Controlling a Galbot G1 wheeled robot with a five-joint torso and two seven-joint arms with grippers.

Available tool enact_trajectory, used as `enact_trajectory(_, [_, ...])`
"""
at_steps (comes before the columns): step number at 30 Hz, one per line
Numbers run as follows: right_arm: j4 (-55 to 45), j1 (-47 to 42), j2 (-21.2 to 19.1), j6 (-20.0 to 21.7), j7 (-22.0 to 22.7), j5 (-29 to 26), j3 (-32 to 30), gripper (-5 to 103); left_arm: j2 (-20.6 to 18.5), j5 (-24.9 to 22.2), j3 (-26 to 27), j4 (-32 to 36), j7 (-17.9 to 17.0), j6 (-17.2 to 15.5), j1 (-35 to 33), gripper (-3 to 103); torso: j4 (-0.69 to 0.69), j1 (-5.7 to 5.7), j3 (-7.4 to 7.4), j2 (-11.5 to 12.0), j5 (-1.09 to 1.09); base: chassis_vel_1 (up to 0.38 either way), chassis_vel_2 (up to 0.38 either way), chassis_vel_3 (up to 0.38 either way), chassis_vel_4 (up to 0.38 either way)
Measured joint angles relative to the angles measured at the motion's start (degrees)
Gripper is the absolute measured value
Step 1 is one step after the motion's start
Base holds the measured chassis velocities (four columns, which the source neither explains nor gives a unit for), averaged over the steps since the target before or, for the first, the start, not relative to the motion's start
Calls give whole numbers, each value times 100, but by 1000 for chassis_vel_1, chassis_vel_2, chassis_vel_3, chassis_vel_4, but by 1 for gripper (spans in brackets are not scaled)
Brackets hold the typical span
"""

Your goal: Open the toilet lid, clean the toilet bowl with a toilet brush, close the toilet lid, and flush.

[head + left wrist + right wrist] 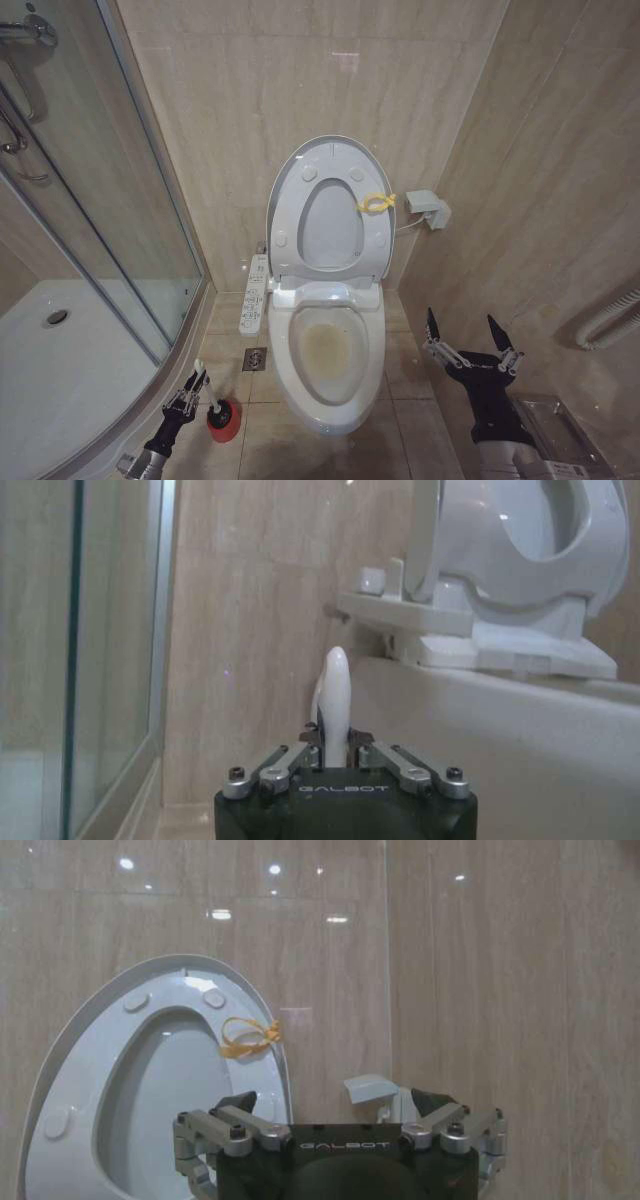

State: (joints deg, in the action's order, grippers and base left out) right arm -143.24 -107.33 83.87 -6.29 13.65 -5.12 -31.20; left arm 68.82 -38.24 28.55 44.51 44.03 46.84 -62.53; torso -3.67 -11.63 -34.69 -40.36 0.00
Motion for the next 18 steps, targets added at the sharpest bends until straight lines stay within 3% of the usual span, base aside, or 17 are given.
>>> enact_trajectory(18, [0,0,0,0,0,0,0,100,62,386,-23,-391,-12,33,-240,17,-1,1,2,-2,4,0,0,0,0])
